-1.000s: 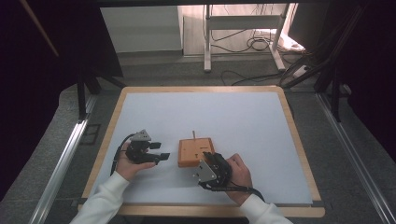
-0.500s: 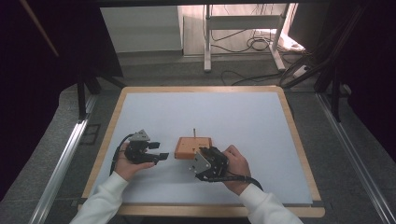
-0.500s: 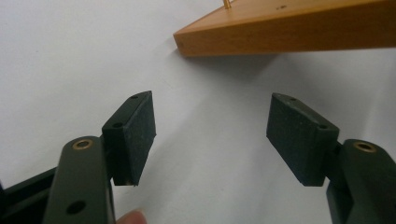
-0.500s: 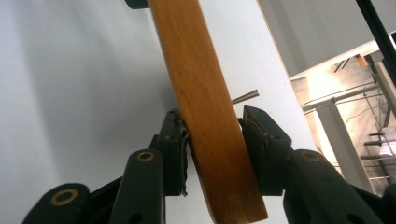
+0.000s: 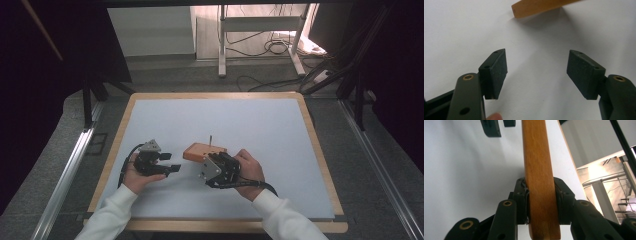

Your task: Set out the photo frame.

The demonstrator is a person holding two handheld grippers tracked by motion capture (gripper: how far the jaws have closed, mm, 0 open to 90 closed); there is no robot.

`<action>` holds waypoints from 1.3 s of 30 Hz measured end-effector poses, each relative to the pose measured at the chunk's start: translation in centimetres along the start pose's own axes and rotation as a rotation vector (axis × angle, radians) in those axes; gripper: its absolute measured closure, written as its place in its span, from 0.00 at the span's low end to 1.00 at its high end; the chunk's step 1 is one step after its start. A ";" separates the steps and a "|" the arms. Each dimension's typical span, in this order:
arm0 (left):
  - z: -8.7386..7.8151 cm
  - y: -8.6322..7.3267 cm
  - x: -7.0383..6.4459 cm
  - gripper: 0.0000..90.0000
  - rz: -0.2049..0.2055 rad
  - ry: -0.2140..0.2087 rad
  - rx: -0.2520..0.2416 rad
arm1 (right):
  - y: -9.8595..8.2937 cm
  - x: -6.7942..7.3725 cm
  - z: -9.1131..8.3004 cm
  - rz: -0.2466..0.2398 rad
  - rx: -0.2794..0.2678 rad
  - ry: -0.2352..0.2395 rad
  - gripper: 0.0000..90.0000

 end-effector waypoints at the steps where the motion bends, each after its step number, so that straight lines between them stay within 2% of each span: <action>1: 0.0 0.0 0.0 0.36 0.001 -0.001 0.000 | 0.1 0.0 0.0 0.001 -0.006 -0.002 0.76; 6: 0.0 0.0 -0.1 0.36 0.003 -0.001 0.001 | 0.5 -0.2 -0.4 0.002 -0.026 -0.005 0.77; 12: -0.1 0.1 -0.1 0.36 -0.002 0.000 -0.008 | 0.8 -0.8 -1.2 0.048 -0.066 0.001 0.77; 17: -0.1 0.1 0.0 0.36 -0.001 0.002 -0.010 | 1.2 -0.6 -2.0 0.046 -0.087 0.018 0.77; 23: -0.2 0.1 -0.1 0.36 -0.004 0.001 -0.009 | 1.9 -0.5 -3.5 0.055 -0.135 0.051 0.77; 29: -0.1 0.1 -0.1 0.36 0.008 0.003 -0.005 | 1.8 -0.3 -4.3 0.103 -0.173 0.115 0.77; 33: -0.1 0.1 -0.1 0.36 0.003 0.007 -0.009 | 1.2 -1.0 -4.1 0.120 -0.180 0.086 0.76; 39: -0.1 0.1 -0.1 0.36 0.004 0.005 -0.008 | 0.6 -2.4 -3.4 0.171 -0.184 0.082 0.74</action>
Point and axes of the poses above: each handheld gripper's, and its own axes: z roughly forward along the jaws, y roughly out of its top, x roughly to its left, the point moved 7 cm from there along z, roughly forward along the jaws, and after that the axes turned 7 degrees about -z, right-handed, at the moved point
